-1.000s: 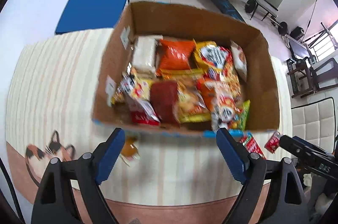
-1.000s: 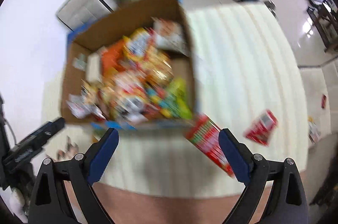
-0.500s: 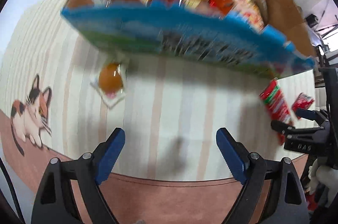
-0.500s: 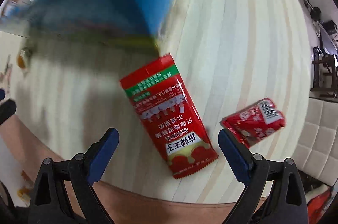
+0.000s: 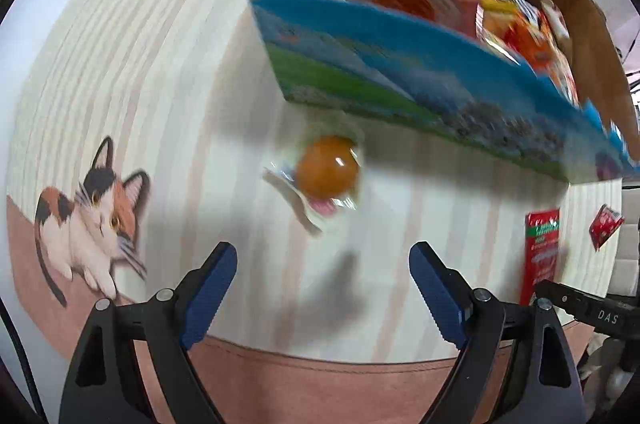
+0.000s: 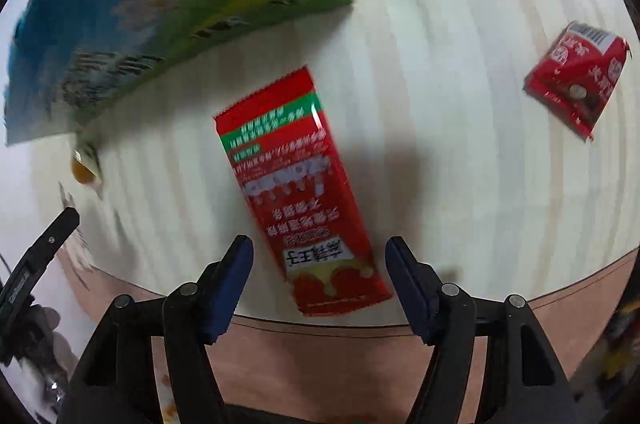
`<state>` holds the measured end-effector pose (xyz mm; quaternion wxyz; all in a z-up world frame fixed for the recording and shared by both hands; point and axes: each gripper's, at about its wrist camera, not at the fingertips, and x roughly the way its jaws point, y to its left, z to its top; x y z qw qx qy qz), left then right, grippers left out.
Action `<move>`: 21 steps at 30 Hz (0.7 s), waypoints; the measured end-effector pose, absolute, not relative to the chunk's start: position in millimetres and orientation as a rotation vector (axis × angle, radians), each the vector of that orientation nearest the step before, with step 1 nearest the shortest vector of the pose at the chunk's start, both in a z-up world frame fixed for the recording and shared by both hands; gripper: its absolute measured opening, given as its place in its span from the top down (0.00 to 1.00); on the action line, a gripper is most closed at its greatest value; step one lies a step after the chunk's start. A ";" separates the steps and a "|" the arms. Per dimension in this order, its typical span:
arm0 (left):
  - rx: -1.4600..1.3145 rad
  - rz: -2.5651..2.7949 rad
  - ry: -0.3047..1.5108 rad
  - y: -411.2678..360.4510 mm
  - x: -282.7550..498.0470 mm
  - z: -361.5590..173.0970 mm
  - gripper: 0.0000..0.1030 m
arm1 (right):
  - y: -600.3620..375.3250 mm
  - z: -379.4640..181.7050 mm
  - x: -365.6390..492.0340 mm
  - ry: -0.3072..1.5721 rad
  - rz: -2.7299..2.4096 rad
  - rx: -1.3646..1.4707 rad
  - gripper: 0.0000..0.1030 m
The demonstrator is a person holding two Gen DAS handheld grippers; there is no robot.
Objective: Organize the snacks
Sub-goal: 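Grasp the orange egg snack with the left tool while the right grasps the red sauce pack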
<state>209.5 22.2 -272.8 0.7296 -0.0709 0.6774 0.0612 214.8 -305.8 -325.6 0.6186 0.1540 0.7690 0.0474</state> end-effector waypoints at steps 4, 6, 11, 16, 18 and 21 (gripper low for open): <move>-0.174 0.087 1.530 41.1 230.1 -278.0 0.14 | -298.1 -316.3 219.0 1.719 0.104 0.362 0.25; -0.166 0.052 1.548 41.5 239.4 -282.4 0.14 | -292.6 -314.0 224.2 1.719 0.119 0.352 0.25; -0.060 0.000 1.598 28.9 264.4 -299.9 0.14 | -279.1 -324.8 234.9 1.725 0.116 0.270 0.25; -0.037 -0.021 1.623 19.1 274.6 -314.5 0.19 | -272.6 -334.5 239.5 1.739 0.091 0.223 0.25; -0.037 -0.008 1.626 21.6 270.4 -319.3 0.41 | -270.5 -334.8 238.8 1.733 0.085 0.215 0.25; -0.039 -0.012 1.611 23.7 261.5 -319.2 0.42 | -255.1 -337.7 233.9 1.721 0.073 0.191 0.27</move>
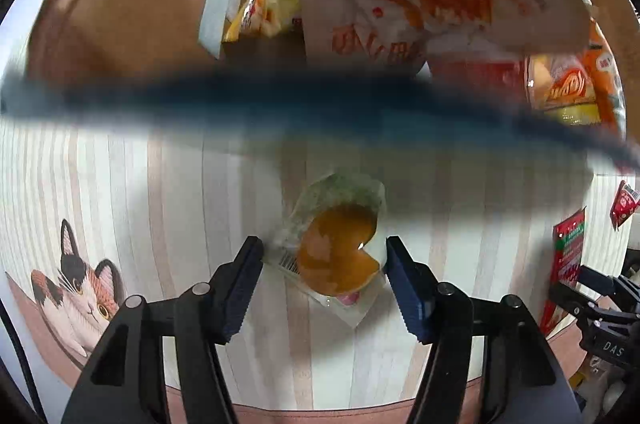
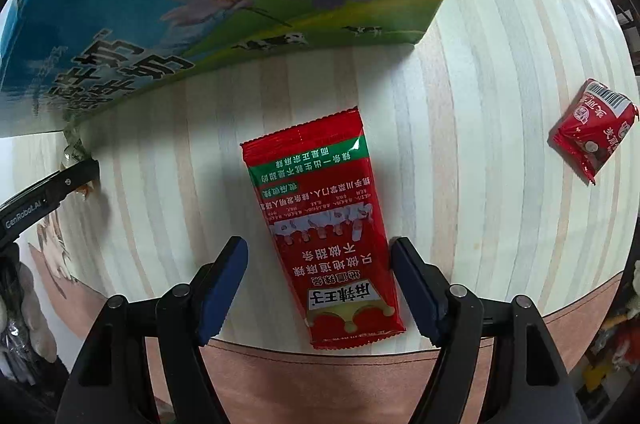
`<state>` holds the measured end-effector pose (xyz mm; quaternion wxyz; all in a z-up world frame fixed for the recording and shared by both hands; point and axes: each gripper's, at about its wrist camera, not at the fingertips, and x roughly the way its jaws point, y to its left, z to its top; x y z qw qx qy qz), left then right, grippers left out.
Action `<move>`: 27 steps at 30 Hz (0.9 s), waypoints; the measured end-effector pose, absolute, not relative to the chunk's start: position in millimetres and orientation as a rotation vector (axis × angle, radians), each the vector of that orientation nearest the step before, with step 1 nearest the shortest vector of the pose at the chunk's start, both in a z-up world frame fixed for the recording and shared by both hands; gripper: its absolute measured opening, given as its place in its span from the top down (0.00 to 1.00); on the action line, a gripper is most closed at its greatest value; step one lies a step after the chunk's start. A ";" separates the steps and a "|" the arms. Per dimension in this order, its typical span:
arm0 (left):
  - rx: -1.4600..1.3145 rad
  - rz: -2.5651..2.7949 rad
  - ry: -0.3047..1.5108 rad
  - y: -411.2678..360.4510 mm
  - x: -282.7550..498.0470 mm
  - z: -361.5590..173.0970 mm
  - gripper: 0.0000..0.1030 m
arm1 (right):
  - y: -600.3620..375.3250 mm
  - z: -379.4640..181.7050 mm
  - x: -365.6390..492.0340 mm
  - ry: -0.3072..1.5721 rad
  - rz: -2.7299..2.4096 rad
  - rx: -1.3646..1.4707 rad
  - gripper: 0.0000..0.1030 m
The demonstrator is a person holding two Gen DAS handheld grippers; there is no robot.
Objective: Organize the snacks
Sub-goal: 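Grasp the orange egg snack with the left tool while the right grasps the red sauce pack, then carry the egg snack with the left tool while the right carries the sauce pack into the box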
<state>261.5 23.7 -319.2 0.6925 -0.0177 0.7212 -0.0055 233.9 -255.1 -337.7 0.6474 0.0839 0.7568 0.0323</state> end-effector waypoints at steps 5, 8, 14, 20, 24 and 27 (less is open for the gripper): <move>-0.043 0.006 1.601 25.5 234.5 -315.6 0.43 | -235.2 -336.1 225.0 1.686 0.045 0.091 0.45; -0.056 0.011 1.611 21.5 210.1 -314.5 0.43 | -234.9 -333.1 215.3 1.675 0.061 0.096 0.50; -0.085 0.002 1.620 2.5 165.6 -314.3 0.43 | -238.6 -332.3 202.5 1.676 0.074 0.138 0.53; -0.102 -0.030 1.617 -12.3 143.4 -310.8 0.43 | -231.6 -333.4 187.3 1.684 0.089 0.191 0.55; -0.079 -0.055 1.610 -27.5 148.1 -301.7 0.43 | -219.7 -329.7 178.2 1.683 0.106 0.208 0.56; -0.054 -0.072 1.599 -41.5 148.5 -291.5 0.43 | -218.9 -324.2 179.1 1.677 0.121 0.215 0.56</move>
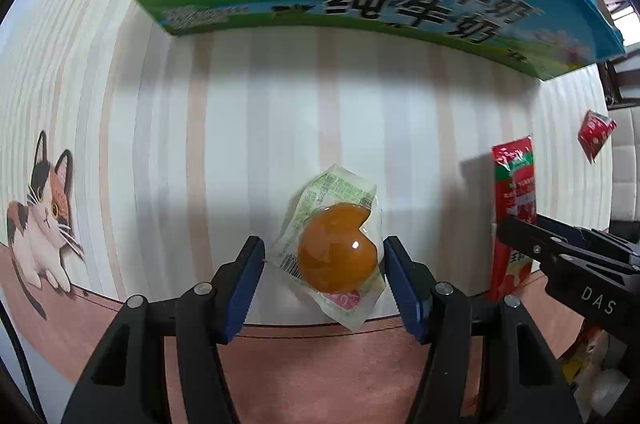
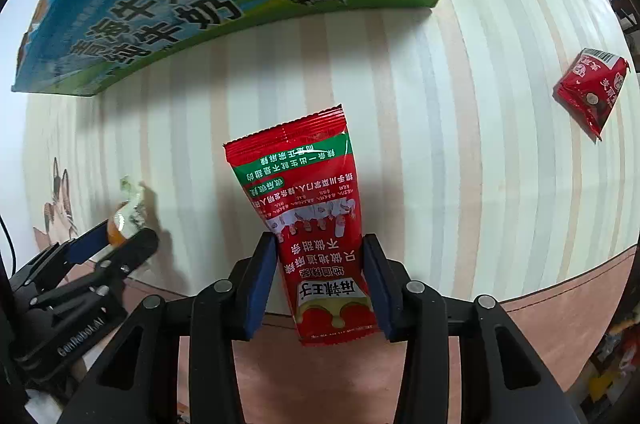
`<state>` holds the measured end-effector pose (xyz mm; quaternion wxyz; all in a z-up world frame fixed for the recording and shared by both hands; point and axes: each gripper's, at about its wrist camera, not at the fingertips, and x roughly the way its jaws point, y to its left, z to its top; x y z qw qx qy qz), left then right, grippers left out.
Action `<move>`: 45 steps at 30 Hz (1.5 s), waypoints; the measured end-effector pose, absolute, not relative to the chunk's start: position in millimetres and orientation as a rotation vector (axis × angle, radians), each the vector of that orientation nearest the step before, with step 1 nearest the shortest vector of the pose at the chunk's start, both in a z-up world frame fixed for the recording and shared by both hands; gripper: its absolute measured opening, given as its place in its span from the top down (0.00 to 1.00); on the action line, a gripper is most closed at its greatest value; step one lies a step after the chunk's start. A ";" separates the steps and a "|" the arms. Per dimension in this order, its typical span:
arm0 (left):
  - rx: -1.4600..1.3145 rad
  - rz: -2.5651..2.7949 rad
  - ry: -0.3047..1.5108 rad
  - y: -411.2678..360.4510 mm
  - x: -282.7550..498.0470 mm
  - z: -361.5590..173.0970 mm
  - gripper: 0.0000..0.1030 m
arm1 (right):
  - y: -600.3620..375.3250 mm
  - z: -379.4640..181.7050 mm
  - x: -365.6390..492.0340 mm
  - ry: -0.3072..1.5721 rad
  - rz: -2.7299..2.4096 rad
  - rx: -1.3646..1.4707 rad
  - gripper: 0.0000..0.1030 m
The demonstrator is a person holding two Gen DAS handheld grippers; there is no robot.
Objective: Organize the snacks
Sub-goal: 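Carry the egg snack with the left tool while the right carries the sauce pack into the box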
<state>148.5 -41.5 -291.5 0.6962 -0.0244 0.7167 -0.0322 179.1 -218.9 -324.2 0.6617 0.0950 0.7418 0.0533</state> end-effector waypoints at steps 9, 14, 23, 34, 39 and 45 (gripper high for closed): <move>-0.038 -0.091 1.555 -76.7 168.9 -244.9 0.43 | -242.4 -292.9 180.7 1.639 0.154 0.259 0.56; -0.050 -0.114 1.523 -77.8 174.4 -204.9 0.43 | -250.6 -273.7 179.6 1.614 0.179 0.280 0.57; -0.093 -0.160 1.454 -83.0 193.9 -145.3 0.43 | -273.1 -229.3 183.5 1.550 0.228 0.341 0.57; -0.215 -0.241 1.400 -73.9 216.0 -111.7 0.43 | -285.9 -166.3 192.7 1.434 0.282 0.425 0.57; -0.203 -0.253 1.361 -84.7 240.6 -105.5 0.43 | -286.3 -143.4 212.2 1.374 0.294 0.457 0.57; -0.207 -0.260 1.358 -86.7 289.4 -99.1 0.43 | -292.7 -121.8 263.1 1.299 0.276 0.478 0.57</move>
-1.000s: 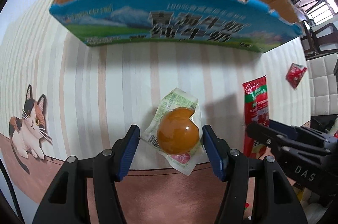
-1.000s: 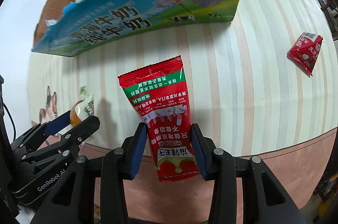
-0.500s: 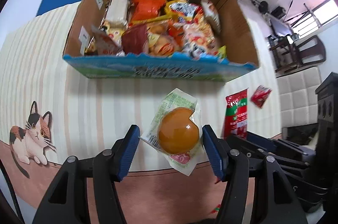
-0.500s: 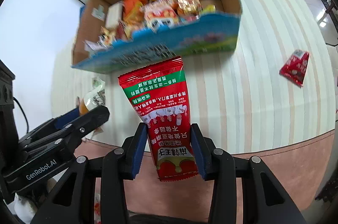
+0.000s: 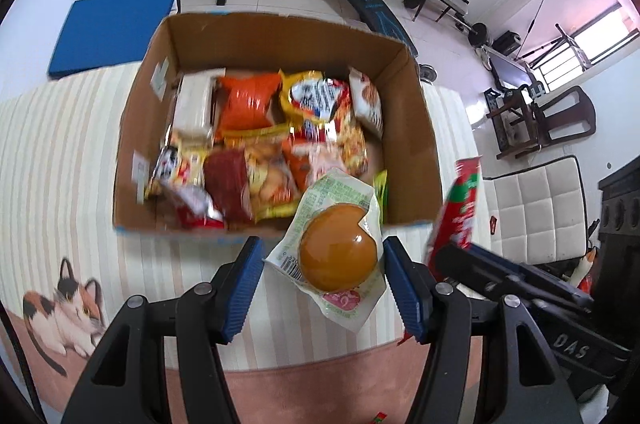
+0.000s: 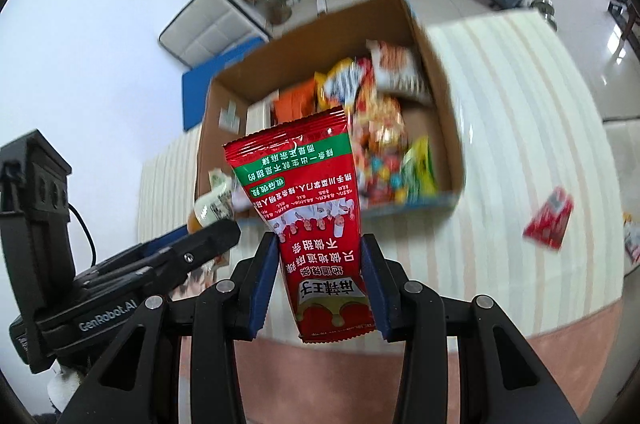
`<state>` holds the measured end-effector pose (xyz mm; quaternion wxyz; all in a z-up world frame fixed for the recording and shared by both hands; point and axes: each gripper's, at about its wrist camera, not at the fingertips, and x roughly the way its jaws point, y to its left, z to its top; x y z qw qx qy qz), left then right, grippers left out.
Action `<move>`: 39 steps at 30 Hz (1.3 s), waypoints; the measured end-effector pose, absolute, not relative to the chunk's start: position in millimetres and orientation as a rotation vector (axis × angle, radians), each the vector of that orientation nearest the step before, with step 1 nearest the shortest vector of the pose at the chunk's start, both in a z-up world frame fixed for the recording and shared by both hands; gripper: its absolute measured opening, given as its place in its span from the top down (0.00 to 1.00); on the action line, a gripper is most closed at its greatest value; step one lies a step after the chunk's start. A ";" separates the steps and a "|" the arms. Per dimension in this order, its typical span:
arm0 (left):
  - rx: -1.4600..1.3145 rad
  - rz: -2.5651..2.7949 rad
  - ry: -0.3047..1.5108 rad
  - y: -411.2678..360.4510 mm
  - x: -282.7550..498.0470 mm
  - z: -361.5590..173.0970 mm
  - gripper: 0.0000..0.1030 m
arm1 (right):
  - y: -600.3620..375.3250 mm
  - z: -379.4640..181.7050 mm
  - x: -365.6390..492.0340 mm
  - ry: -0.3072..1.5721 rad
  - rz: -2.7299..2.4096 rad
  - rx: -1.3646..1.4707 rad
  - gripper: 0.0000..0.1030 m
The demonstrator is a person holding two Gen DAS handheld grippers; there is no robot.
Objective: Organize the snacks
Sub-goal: 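Carry the egg snack with the left tool while the right carries the sauce pack into the box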
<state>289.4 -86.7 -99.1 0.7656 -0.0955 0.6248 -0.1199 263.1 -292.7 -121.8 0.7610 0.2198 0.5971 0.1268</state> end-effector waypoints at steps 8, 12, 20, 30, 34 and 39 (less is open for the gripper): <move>-0.243 -0.244 1.391 -80.4 371.7 -114.8 0.43 | -301.9 -128.4 338.5 1.265 0.201 0.463 0.57; -0.271 -0.225 1.429 -77.2 410.7 -134.3 0.43 | -303.6 -140.1 367.2 1.274 0.160 0.452 0.57; -0.239 -0.183 1.512 -80.9 463.2 -176.9 0.43 | -303.8 -176.3 410.1 1.326 0.097 0.459 0.57; -0.162 -0.158 1.628 -96.2 478.1 -219.6 0.40 | -300.9 -207.0 424.3 1.393 0.005 0.405 0.53; -0.220 -0.147 1.655 -93.3 477.9 -222.3 0.41 | -300.9 -209.3 421.8 1.413 -0.003 0.404 0.39; -0.321 -0.143 1.613 -83.1 474.2 -214.1 0.27 | -293.5 -202.6 419.4 1.406 0.028 0.390 0.13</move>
